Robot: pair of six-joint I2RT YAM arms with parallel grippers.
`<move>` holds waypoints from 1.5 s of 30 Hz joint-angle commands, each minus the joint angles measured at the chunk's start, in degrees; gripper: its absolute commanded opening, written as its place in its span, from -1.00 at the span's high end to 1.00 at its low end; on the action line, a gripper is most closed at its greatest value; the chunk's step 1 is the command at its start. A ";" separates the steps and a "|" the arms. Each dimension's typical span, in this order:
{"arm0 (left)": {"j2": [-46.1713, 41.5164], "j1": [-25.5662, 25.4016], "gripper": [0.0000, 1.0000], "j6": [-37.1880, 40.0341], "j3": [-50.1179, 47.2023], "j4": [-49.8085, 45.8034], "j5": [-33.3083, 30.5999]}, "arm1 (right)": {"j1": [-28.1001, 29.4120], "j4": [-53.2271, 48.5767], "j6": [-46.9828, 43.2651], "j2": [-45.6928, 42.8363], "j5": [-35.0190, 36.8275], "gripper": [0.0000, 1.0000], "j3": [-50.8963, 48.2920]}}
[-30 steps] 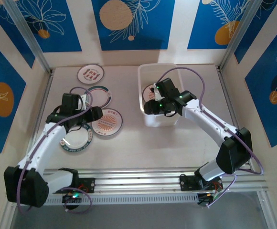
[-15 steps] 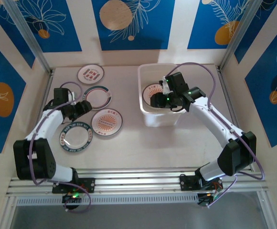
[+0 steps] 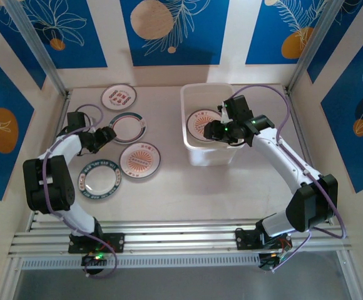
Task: Place the plates into the plastic bin on the countertop
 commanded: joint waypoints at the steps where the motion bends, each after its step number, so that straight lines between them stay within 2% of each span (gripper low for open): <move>1: 2.10 0.87 -0.35 -0.73 0.89 1.66 2.20 | -0.57 0.55 1.00 0.06 -0.64 0.02 -0.40; 12: 7.98 0.85 -0.34 -0.13 3.64 2.90 4.48 | -0.79 0.30 1.43 0.33 -0.26 0.03 0.01; 34: 18.64 0.77 -0.16 -5.95 10.50 10.34 6.21 | -2.11 -0.40 1.83 -0.26 0.25 0.03 -0.58; 40: 20.03 0.74 0.04 -6.05 11.49 10.53 6.40 | -2.02 -0.34 2.53 -0.54 0.18 0.03 -1.20; 45: 20.13 0.74 0.40 -5.84 11.28 10.61 7.09 | -1.94 0.28 3.36 -1.18 0.62 0.03 -2.42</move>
